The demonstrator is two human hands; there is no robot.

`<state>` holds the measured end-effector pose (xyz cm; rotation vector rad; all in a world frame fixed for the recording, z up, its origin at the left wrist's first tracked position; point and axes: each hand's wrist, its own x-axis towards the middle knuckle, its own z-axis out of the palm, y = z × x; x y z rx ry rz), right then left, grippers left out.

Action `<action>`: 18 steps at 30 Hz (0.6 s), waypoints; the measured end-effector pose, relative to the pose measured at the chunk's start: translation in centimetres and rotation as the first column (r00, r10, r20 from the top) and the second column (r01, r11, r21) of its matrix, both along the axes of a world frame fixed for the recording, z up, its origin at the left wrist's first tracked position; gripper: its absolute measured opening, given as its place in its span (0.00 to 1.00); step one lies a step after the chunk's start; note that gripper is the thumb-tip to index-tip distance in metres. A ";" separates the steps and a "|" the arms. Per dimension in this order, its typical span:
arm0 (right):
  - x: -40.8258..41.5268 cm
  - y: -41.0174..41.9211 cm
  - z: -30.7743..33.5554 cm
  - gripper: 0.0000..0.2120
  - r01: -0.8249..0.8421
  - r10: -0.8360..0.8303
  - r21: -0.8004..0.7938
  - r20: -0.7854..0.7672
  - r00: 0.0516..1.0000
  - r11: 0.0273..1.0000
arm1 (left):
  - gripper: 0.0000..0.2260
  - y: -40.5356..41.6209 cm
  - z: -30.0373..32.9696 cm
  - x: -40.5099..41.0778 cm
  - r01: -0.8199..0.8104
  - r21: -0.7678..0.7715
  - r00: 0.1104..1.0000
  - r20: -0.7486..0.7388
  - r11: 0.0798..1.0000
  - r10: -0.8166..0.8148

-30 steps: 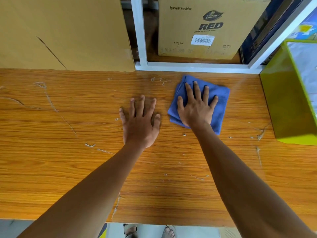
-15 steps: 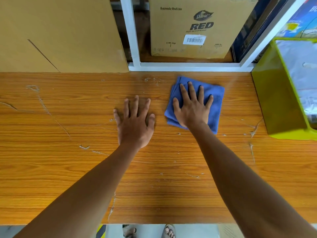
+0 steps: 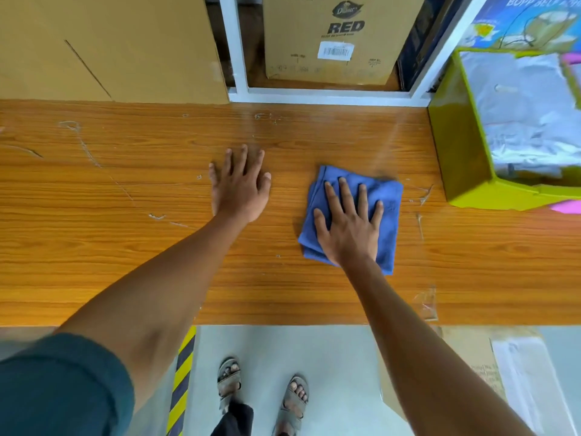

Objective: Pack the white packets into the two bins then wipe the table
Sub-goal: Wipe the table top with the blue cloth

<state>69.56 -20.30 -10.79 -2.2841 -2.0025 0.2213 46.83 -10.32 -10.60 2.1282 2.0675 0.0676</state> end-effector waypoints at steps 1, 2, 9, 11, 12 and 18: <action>0.2 -2.2 -0.1 0.33 0.000 0.000 0.012 0.014 1.000 1.000 | 0.29 -0.9 0.0 0.4 0.013 0.006 1.000 0.003 1.000 -0.013; 0.4 -4.3 0.0 0.32 0.003 -0.004 0.022 0.031 0.999 1.000 | 0.29 -2.1 0.2 1.1 0.040 0.020 0.999 0.005 0.999 -0.041; 1.2 -8.1 0.3 0.32 -0.004 0.004 0.001 0.048 0.999 1.000 | 0.28 -9.1 -0.5 6.9 0.153 0.037 0.987 0.033 0.988 -0.154; 1.7 -5.5 0.2 0.32 -0.014 0.014 0.001 0.045 0.999 1.000 | 0.28 -9.0 -0.9 7.2 0.137 0.055 0.990 0.034 0.989 -0.139; 2.0 -3.8 0.1 0.32 -0.013 0.013 0.006 0.033 0.999 1.000 | 0.27 -8.9 -1.2 7.2 0.141 0.075 0.989 0.033 0.987 -0.144; 2.4 2.7 -0.2 0.33 0.014 -0.014 -0.014 0.029 0.999 1.000 | 0.25 -8.7 -1.8 7.2 0.127 0.141 0.990 0.034 0.982 -0.134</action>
